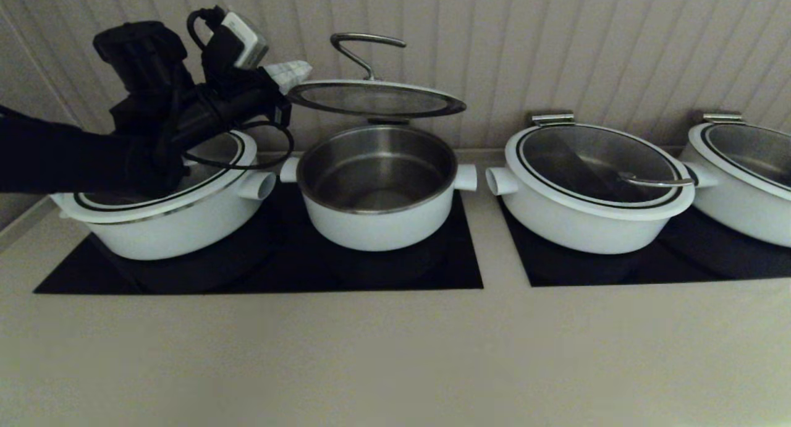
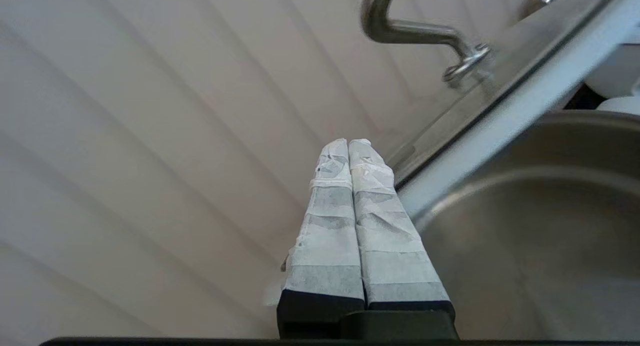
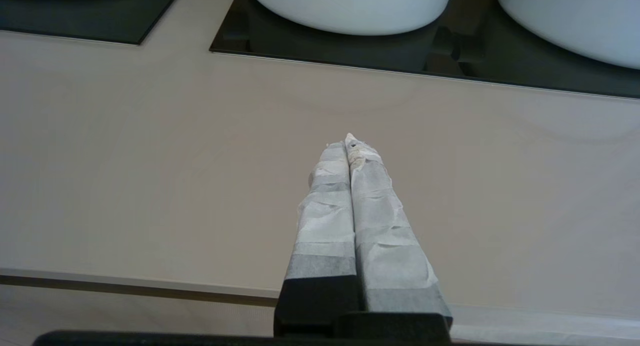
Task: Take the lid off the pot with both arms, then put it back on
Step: Close the pot lid
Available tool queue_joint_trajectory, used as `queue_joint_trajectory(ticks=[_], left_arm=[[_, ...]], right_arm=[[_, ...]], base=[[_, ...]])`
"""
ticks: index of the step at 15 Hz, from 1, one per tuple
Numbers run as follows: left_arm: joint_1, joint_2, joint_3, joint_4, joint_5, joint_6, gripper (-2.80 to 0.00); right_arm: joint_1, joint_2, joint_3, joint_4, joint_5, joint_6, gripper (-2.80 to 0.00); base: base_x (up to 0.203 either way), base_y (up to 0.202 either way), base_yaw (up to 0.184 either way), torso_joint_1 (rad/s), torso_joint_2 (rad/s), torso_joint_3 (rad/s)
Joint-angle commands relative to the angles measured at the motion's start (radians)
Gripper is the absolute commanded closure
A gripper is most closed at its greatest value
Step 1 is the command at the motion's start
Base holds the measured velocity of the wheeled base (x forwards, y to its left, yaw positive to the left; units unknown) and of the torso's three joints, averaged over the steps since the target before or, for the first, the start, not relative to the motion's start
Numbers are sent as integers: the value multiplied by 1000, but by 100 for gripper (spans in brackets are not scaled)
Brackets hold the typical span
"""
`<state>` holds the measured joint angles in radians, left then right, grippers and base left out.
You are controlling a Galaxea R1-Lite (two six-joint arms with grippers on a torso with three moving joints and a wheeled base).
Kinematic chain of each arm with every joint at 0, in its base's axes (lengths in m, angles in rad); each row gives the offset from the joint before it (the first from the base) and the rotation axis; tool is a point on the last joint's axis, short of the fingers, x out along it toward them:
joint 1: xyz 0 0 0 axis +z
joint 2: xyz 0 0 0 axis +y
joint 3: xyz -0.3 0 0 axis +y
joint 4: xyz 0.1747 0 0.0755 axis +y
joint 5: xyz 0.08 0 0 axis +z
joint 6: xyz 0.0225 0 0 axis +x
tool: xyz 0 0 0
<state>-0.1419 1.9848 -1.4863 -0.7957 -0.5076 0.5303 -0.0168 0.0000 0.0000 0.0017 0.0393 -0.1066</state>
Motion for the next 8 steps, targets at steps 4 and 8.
queue_joint_trajectory(ticks=[4, 8], left_arm=[[-1, 12, 11, -8, -5, 17, 0], [-1, 8, 17, -9, -6, 23, 0]], right_arm=[[0, 0, 0, 0, 1, -1, 0], [0, 0, 0, 0, 1, -1, 0]], base=[[0, 0, 0, 0, 0, 0], [0, 0, 0, 0, 0, 0]])
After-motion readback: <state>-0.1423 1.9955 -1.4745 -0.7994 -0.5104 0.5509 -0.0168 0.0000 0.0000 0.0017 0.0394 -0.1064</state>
